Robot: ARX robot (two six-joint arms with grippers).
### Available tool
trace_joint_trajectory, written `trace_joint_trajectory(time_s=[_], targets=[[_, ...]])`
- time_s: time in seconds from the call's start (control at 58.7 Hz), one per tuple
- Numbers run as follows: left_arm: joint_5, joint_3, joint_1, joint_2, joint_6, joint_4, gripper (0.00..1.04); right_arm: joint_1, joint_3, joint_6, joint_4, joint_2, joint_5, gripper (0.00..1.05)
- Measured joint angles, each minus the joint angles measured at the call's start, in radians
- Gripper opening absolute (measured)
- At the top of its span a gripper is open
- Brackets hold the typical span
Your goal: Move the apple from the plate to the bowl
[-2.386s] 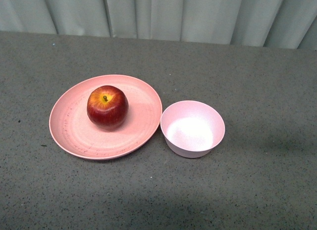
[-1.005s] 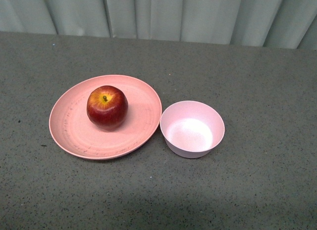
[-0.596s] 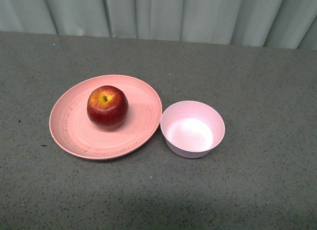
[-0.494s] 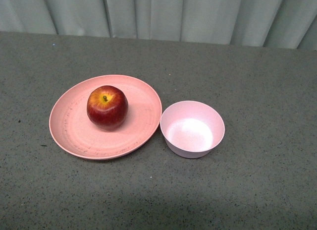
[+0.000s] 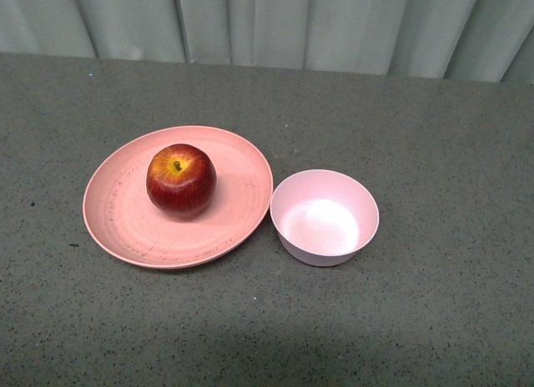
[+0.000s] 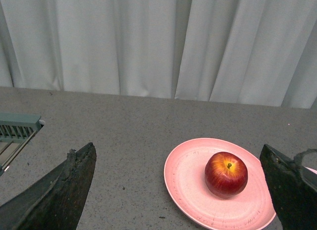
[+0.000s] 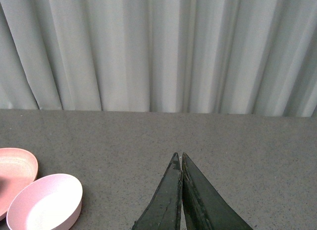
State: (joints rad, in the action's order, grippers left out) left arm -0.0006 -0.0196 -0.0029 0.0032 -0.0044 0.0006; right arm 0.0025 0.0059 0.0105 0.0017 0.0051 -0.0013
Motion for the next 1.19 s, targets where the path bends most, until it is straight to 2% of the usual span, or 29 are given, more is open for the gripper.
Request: trace_joint_trajectory(time_s=[0.153,0.256,0.358,0.613,0.63,0.665,0.699,0.784,0.818,0.903,0.971,1.193], targets=[[0.052,-0.018,0.031,0.098,-0.036,-0.055,0.98,0.0,0.0,0.0,0.0,-0.001,0.0,0.32],[0.036,-0.04,0.05,0.27,-0.054,0.042,0.98,0.0,0.0,0.0,0.0,-0.001,0.0,0.5],[0.027,-0.063,0.022,0.452,-0.053,0.205,0.98,0.0,0.0,0.0,0.0,-0.001,0.0,0.66],[0.027,-0.063,0.022,0.452,-0.053,0.205,0.98,0.0,0.0,0.0,0.0,-0.001,0.0,0.66],[0.021,-0.109,-0.013,0.709,-0.054,0.353,0.98,0.0,0.0,-0.001,0.0,-0.001,0.001,0.95],[0.013,-0.112,-0.022,0.729,-0.057,0.369,0.98,0.0,0.0,-0.001,0.0,-0.001,0.001,0.95],[-0.026,-0.142,-0.066,0.841,-0.075,0.489,0.98,0.0,0.0,-0.001,0.0,-0.001,0.002,0.95],[-0.036,-0.341,-0.153,1.181,-0.088,0.756,0.98,0.0,0.0,0.0,-0.001,-0.001,-0.001,0.95],[-0.046,-0.407,-0.171,1.291,-0.092,0.815,0.98,0.0,0.0,0.0,0.0,-0.001,-0.005,0.95],[-0.067,-0.497,-0.201,1.513,-0.109,0.851,0.98,0.0,0.0,-0.001,-0.003,0.001,-0.002,0.95],[-0.069,-0.497,-0.215,1.627,-0.126,0.837,0.98,-0.002,0.0,-0.001,-0.003,-0.001,0.002,0.95],[-0.058,-0.544,-0.239,1.697,-0.15,0.834,0.98,-0.002,0.0,-0.001,-0.003,-0.001,0.003,0.95]])
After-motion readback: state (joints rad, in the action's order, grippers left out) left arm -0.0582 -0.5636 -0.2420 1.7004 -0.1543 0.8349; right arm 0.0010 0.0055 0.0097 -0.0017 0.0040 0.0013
